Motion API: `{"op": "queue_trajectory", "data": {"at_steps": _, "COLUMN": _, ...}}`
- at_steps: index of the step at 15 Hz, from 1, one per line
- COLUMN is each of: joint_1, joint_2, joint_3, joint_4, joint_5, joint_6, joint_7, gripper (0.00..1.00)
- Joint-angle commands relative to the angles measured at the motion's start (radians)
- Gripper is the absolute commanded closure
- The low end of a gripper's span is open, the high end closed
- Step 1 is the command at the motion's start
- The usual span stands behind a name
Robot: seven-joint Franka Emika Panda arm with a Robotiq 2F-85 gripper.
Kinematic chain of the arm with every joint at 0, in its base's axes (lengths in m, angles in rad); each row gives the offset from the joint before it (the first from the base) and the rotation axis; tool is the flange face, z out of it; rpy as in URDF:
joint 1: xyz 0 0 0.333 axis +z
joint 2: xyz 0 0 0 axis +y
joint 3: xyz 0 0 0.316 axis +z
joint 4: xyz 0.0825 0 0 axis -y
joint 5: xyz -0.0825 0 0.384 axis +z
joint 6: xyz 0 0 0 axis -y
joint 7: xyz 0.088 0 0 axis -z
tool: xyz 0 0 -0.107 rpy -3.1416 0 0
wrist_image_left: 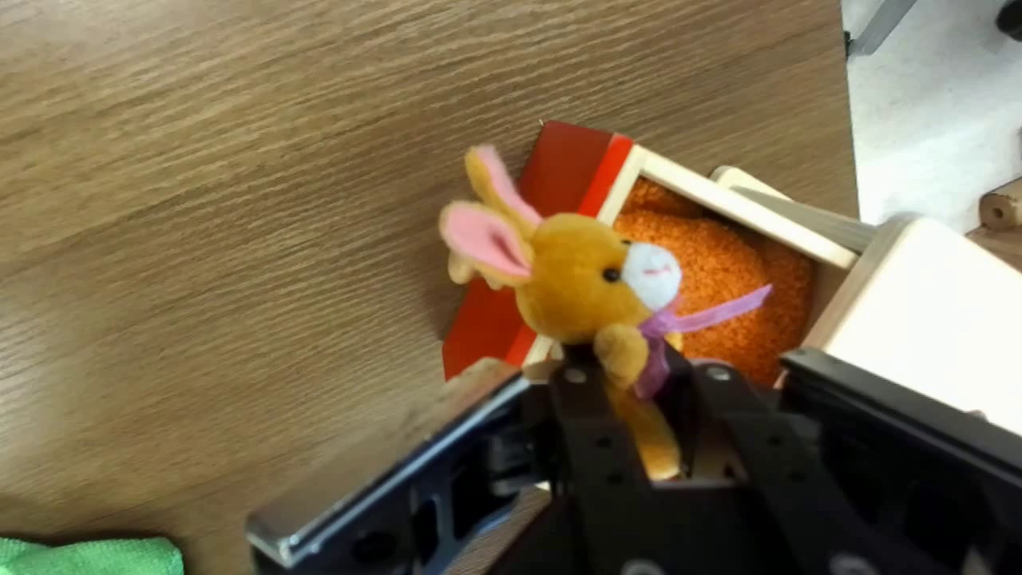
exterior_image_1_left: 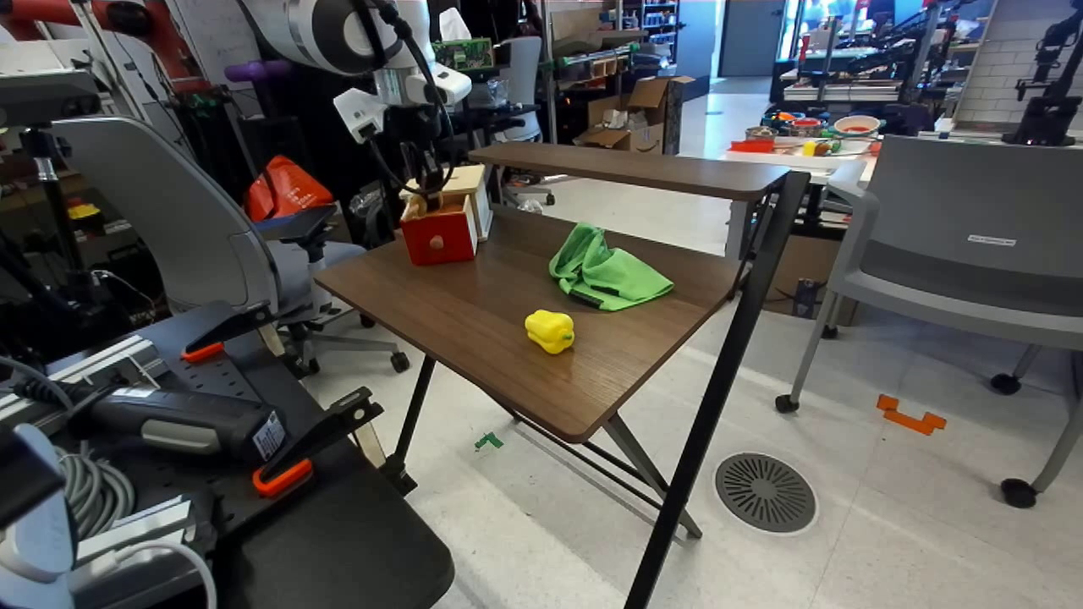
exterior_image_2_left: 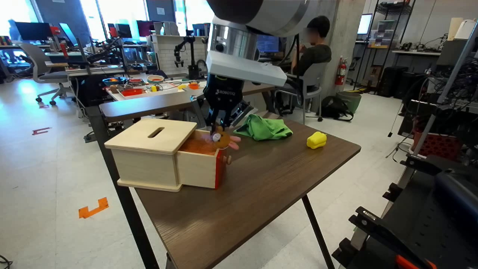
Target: Put the doll in the drawer
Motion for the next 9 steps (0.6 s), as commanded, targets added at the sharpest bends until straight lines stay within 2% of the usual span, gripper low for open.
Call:
{"op": "queue_trajectory", "data": {"at_steps": 1, "joint_1": 0.026, "joint_2": 0.031, "joint_3": -0.026, "joint_4": 0.048, "joint_5": 0.025, "joint_6": 0.008, "joint_7": 0.036, "gripper": 0.59}}
{"op": "queue_trajectory", "data": {"at_steps": 9, "joint_1": 0.036, "joint_2": 0.039, "joint_3": -0.033, "joint_4": 0.061, "joint_5": 0.018, "joint_6": 0.005, "joint_7": 0.055, "gripper": 0.01}}
